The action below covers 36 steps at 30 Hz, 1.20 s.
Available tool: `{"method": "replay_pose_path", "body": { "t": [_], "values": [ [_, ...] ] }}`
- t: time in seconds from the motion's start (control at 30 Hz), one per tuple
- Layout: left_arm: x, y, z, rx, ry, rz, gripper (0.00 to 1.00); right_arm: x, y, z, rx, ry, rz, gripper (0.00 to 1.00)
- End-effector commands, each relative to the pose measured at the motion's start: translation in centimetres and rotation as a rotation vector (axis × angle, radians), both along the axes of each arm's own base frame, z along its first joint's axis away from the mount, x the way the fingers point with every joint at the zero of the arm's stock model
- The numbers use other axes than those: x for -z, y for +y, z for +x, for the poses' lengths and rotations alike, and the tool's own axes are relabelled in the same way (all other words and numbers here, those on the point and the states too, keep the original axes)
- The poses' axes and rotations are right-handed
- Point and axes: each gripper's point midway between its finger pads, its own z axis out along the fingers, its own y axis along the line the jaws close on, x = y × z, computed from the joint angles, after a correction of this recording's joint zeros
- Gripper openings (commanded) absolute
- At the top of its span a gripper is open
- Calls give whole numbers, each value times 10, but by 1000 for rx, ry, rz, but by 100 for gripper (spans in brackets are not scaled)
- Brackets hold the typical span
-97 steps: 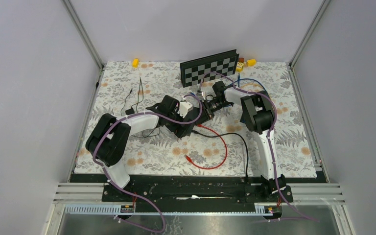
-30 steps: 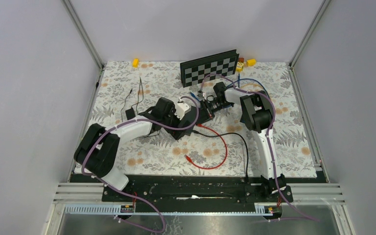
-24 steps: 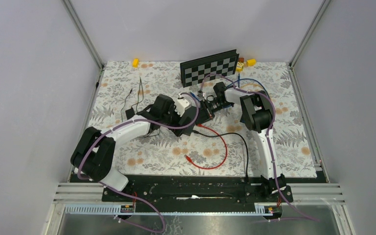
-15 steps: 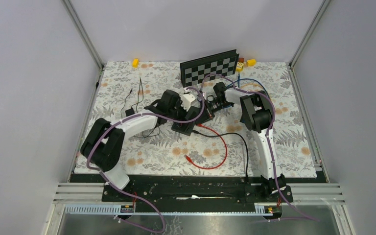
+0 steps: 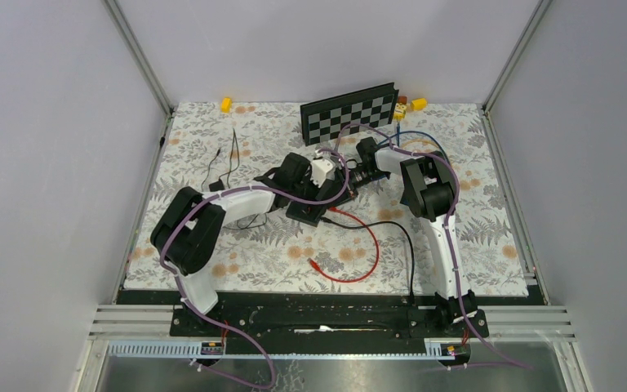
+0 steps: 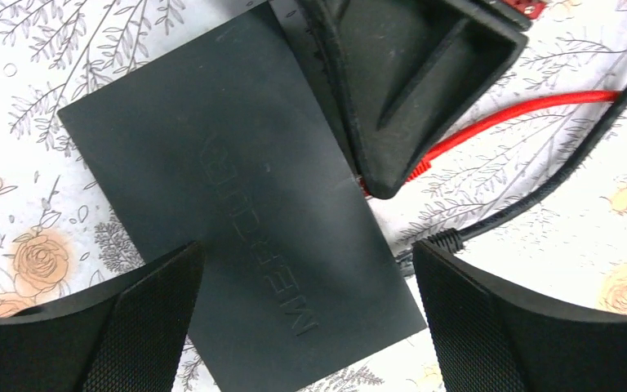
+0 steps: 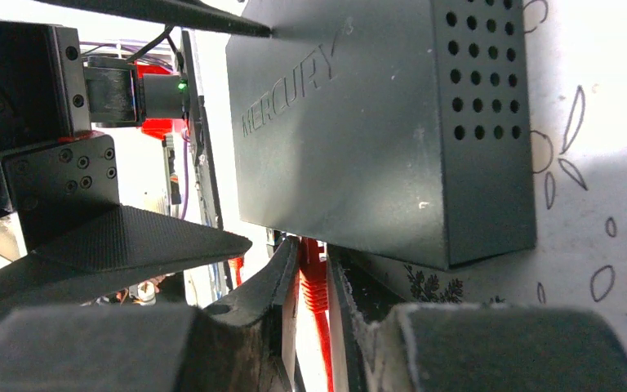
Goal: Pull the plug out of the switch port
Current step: Pull the connector from the switch port.
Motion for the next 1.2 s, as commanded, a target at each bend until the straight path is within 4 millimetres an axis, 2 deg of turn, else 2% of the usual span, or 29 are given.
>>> {"method": "replay_pose_path", "body": {
  "t": [0.0,0.5,0.83,1.03,1.17],
  "values": [
    [-12,-1,21,-58,-73,10,99,46,-13,-7,-17,-43,-162,8],
    [15,16,14,-85,-28,135,98,43,-15,-5,-3,-26,-176,5],
    [25,23,4,-109,11,147,96,27,-15,-4,-49,-13,-163,0],
    [28,25,2,-137,26,142,96,30,-11,-6,42,47,-168,0],
    [32,26,1,-145,35,149,95,32,-11,-5,55,29,-169,0]
  ]
}}
